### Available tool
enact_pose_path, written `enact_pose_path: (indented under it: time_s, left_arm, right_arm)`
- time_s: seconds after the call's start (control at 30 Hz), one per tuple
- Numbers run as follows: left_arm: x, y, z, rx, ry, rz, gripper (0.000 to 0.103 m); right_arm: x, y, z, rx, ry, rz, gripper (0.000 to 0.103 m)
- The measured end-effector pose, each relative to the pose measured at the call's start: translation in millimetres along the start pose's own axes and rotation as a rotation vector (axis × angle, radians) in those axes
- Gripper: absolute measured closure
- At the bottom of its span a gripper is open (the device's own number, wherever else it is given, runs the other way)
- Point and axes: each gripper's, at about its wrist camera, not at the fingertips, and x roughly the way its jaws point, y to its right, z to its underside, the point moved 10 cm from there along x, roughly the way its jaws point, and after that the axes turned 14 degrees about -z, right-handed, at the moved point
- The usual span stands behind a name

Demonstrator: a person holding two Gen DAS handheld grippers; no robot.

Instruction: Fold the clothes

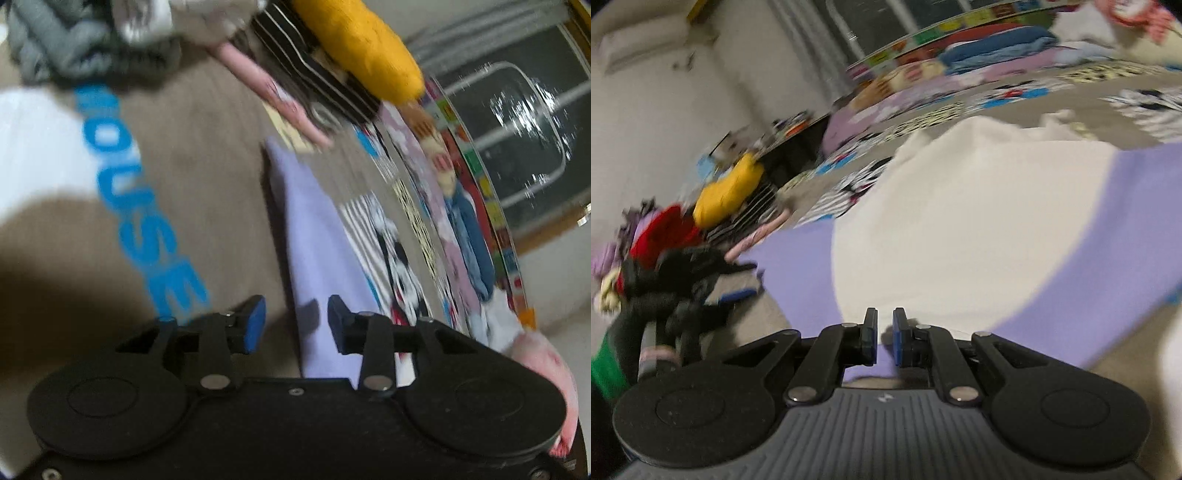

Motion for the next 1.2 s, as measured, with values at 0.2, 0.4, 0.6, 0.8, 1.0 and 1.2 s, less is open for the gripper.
enact_pose_path:
  time_s: [0.2,0.4,0.6,0.8,1.0,1.2]
  left_arm:
    - [25.6,6.6,-32.8,0.029,0.030,-0.001,0.081]
    - [12.8,8.3,-50.5,0.061,0.097,0.055,0.103]
    - [37.3,-16.5,-50.5,0.016,0.032,0.043,0.097]
    - [25.2,-12.5,-52.4,0.101,0.095,-0.056,0.093]
    - [-17.4,1.7,-33.2,0.280,0.275,-0.200,0.062]
    - [-31.5,37.4,-1.2,0.410,0.256,-0.108,0.062]
  right_arm:
    - [41.1,-21.4,-1.5,-0.103,-0.062,-0.028,0.091]
    - [57.3,-23.1,12.0,-0.114,-0.122,-0.064,0.092]
    - [53.9,-36.9,27.7,-0.229,-0.172,-0.058,0.092]
    - [47.5,-47.4,34.1,-0.295,-0.209,-0.028,0.092]
    - [36.2,-56.7,38.2,-0.316,-0.265,-0.042,0.089]
    - [0.3,-32.3,22.0,-0.125,-0.217,-0.104,0.088]
